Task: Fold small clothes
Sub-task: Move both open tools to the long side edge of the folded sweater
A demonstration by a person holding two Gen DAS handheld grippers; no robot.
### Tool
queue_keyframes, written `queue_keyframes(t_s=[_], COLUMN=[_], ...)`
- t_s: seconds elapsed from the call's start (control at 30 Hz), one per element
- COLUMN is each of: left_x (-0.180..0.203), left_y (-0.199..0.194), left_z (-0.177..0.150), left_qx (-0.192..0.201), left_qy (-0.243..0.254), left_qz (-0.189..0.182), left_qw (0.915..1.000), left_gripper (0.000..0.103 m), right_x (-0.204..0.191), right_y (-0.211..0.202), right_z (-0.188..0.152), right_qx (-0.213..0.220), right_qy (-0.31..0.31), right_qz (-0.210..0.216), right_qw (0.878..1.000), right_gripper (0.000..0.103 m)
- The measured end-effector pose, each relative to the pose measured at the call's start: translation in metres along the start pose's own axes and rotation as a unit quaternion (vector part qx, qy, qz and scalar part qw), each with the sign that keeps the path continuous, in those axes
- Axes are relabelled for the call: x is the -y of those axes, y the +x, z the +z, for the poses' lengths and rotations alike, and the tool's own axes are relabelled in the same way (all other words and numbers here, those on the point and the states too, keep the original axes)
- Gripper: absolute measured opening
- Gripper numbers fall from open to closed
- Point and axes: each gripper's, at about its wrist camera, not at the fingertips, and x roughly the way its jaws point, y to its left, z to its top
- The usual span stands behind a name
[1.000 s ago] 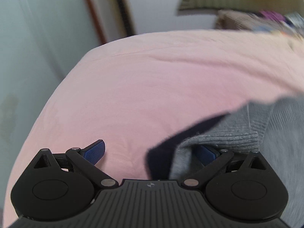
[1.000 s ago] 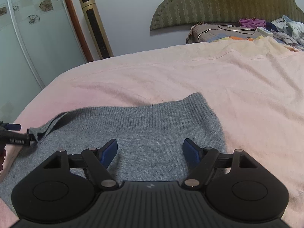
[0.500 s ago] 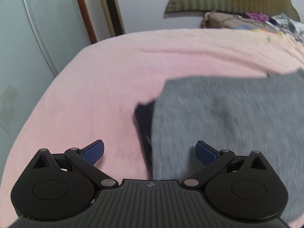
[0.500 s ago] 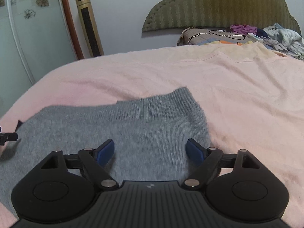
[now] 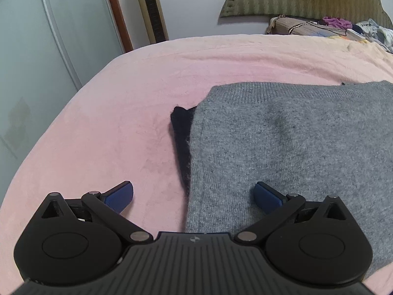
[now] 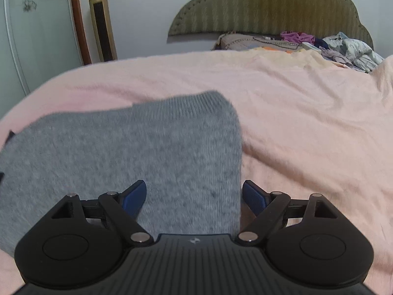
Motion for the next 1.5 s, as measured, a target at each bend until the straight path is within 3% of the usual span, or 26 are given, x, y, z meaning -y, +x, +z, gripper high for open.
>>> queue_keyframes(t_s=[0.27,0.8,1.37,1.5], left_x=[-0.005,-0.015,-0.014,-0.018], left_y=[0.001,0.003,0.0,-0.007], left_z=[-0.003,-0.01,-0.013,-0.006], left_qx=[-0.003,-0.002,0.009,0.006], left_qy=[-0.024,-0.071,-0.062,-0.046], left_qz=[-0.008,-0.031,-0.029,-0.037], left_qw=[0.9997,0.997,0.9976,0.9982], left_gripper=[0.103,0.103,0.103,0.103], right_x=[0.004,0.008,0.006,-0.006], right_y=[0.002,0.002,0.003,-0.01], right_z=[-0.01,-0.015,-0.011,-0.011], right_qx=[0.013,0.024,0.016,0.039], right_qy=[0.015,0.032,0.022,0.001], right_qz=[-0.007,-0.004,-0.007,-0.032], right_qw=[1.0,0.999,1.0,0.999], right_gripper=[0.103,0.103,0.103,0.103])
